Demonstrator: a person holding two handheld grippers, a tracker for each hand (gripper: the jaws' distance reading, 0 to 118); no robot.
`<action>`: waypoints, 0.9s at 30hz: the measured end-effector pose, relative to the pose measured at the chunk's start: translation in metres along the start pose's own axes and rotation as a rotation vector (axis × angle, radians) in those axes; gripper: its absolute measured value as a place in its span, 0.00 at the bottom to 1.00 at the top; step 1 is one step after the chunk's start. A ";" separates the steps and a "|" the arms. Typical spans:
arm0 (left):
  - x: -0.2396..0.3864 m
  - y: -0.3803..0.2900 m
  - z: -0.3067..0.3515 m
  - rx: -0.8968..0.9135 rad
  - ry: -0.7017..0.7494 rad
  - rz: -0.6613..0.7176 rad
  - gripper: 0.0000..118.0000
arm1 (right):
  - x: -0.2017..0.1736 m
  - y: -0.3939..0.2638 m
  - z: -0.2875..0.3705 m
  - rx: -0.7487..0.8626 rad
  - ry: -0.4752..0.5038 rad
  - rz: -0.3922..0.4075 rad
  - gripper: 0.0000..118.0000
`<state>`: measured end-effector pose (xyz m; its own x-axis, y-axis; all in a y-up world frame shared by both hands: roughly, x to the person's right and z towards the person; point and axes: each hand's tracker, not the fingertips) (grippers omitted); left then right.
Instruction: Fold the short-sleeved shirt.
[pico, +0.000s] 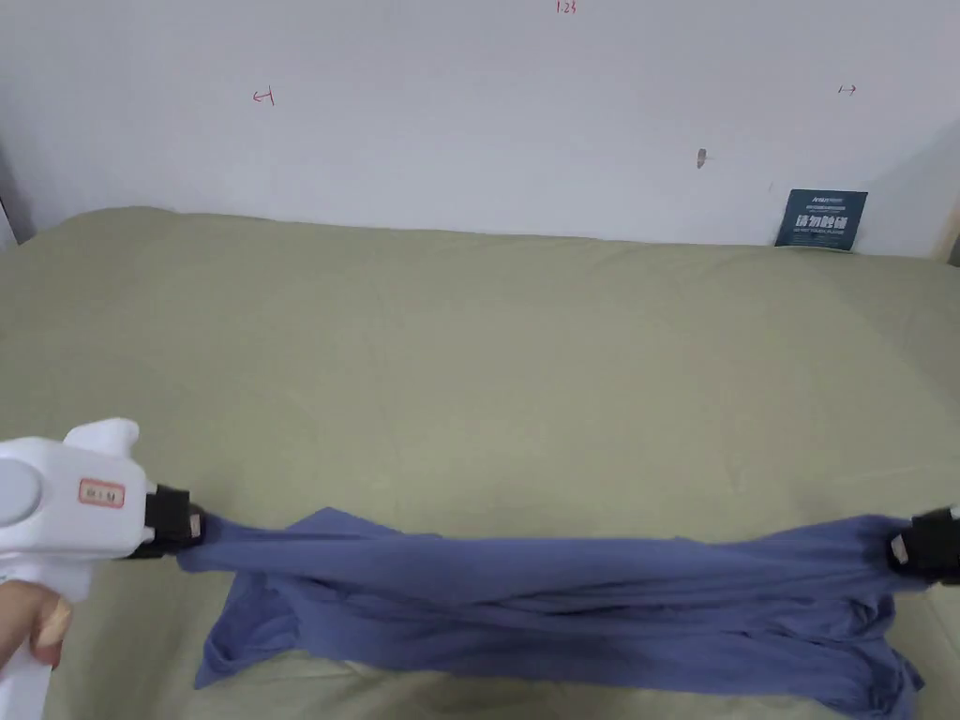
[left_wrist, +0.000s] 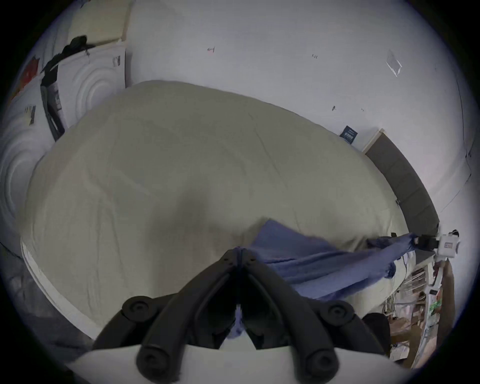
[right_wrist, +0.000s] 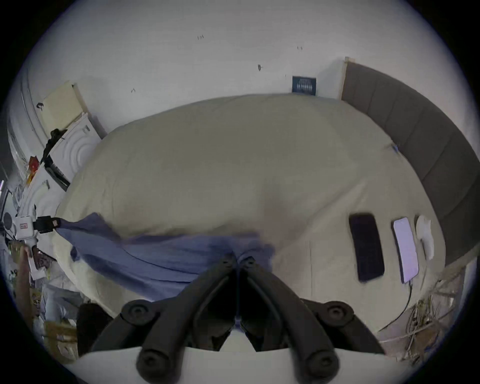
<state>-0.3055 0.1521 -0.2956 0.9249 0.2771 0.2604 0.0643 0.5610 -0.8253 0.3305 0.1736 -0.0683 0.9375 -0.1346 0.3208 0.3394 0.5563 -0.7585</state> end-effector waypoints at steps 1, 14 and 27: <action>-0.005 -0.012 -0.004 -0.022 0.000 0.012 0.01 | 0.005 -0.014 -0.005 -0.026 0.000 -0.019 0.00; -0.009 -0.064 -0.042 -0.029 0.038 0.119 0.02 | 0.020 -0.067 -0.056 -0.023 -0.047 -0.119 0.03; 0.005 -0.050 0.021 0.024 0.018 0.118 0.77 | -0.021 -0.047 0.021 -0.029 -0.150 0.016 0.71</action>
<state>-0.3121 0.1419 -0.2430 0.9321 0.3284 0.1525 -0.0545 0.5436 -0.8375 0.2933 0.1678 -0.0271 0.9217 -0.0002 0.3878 0.3282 0.5334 -0.7796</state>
